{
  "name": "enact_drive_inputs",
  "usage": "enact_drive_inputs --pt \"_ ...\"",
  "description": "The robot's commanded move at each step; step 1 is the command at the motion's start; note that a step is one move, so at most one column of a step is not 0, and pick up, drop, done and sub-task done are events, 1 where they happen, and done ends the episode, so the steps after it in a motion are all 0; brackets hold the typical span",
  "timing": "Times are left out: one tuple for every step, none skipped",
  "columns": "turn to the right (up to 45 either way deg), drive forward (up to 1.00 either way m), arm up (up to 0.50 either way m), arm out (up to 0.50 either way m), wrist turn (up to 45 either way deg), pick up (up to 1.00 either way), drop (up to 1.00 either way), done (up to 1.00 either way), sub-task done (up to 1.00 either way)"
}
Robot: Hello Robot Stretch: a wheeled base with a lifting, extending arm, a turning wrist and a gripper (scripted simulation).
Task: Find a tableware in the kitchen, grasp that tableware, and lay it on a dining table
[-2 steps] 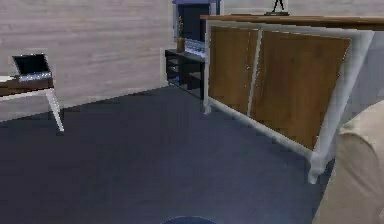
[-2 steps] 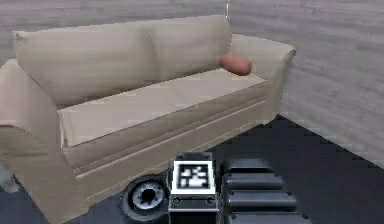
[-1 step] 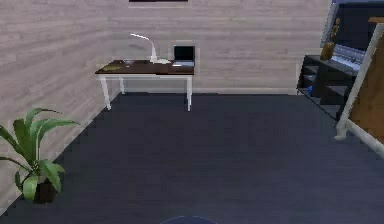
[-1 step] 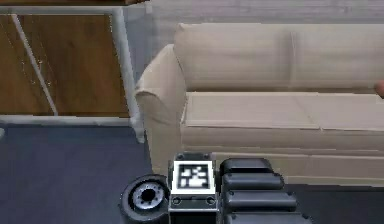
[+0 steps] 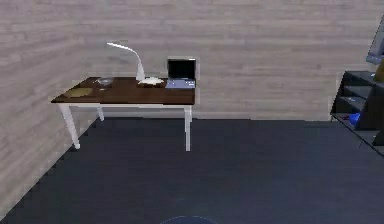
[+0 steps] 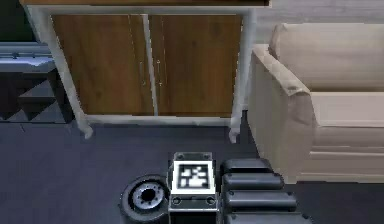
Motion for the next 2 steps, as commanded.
enact_drive_inputs --pt "-6.0 0.0 0.0 0.0 0.0 0.0 0.0 0.0 0.0" --pt "0.0 0.55 0.0 0.0 0.0 0.0 0.0 0.0 0.0"
